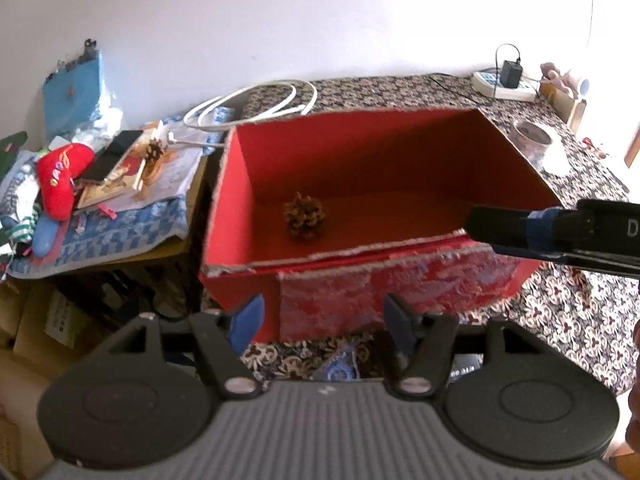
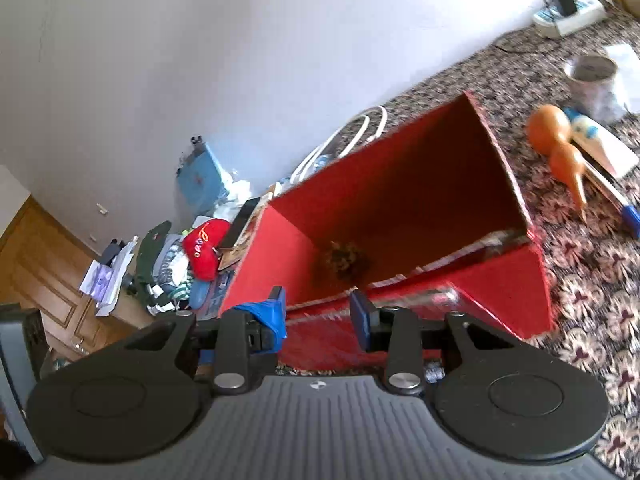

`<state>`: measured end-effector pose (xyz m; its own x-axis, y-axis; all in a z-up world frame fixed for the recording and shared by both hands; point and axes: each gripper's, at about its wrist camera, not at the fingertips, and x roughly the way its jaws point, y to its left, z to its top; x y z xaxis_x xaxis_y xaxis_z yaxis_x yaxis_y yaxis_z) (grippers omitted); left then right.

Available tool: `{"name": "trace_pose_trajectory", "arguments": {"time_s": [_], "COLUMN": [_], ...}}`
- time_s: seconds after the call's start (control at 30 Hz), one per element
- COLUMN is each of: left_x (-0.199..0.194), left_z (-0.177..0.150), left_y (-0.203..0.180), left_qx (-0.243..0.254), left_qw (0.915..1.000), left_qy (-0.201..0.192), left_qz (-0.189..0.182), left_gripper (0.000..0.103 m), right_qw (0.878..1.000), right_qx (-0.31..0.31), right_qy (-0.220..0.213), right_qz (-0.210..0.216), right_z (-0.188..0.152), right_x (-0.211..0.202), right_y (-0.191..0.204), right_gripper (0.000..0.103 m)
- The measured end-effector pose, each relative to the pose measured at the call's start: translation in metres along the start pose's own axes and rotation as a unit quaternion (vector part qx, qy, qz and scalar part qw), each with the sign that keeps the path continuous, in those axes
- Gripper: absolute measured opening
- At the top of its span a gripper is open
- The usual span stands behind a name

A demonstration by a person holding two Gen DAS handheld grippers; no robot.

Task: Organize rigid objects
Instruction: 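Withdraw the right gripper from the box toward the orange cylinder, then grasp the orange cylinder with the right gripper and lift it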

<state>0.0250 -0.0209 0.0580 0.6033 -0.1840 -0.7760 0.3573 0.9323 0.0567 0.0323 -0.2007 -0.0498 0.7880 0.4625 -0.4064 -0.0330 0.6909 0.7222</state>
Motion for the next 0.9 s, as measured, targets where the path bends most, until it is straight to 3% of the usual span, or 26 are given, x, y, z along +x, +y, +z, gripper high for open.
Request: {"name": "trace_pose_trajectory", "arguments": {"time_s": [0.13,0.43,0.7,0.9], "left_x": [0.007,0.019,0.028,0.035], "left_z": [-0.008,-0.037,-0.052,-0.054], "left_y": [0.001,-0.006,-0.039,-0.078], "left_qx": [0.002,0.01,0.055,0.092], "left_qw": [0.9998,0.9923,0.974,0.962], "left_qy": [0.015,0.031,0.046,0.051], "left_qz": [-0.014,-0.119,-0.215,-0.252], "left_gripper": [0.067,0.069,0.071,0.072], "right_qw": [1.0,0.996,0.992,0.99], "right_qx": [0.011,0.013,0.041,0.047], "right_qy": [-0.002,0.017,0.035,0.064], "right_qz": [-0.023,-0.081,-0.117,-0.113], "right_z": [-0.008,-0.03,-0.04,-0.039], "right_x": [-0.009,-0.031,-0.036,-0.031], "right_y": [-0.01,-0.041,-0.074,-0.095], "right_gripper": [0.019,0.018,0.016,0.016]}}
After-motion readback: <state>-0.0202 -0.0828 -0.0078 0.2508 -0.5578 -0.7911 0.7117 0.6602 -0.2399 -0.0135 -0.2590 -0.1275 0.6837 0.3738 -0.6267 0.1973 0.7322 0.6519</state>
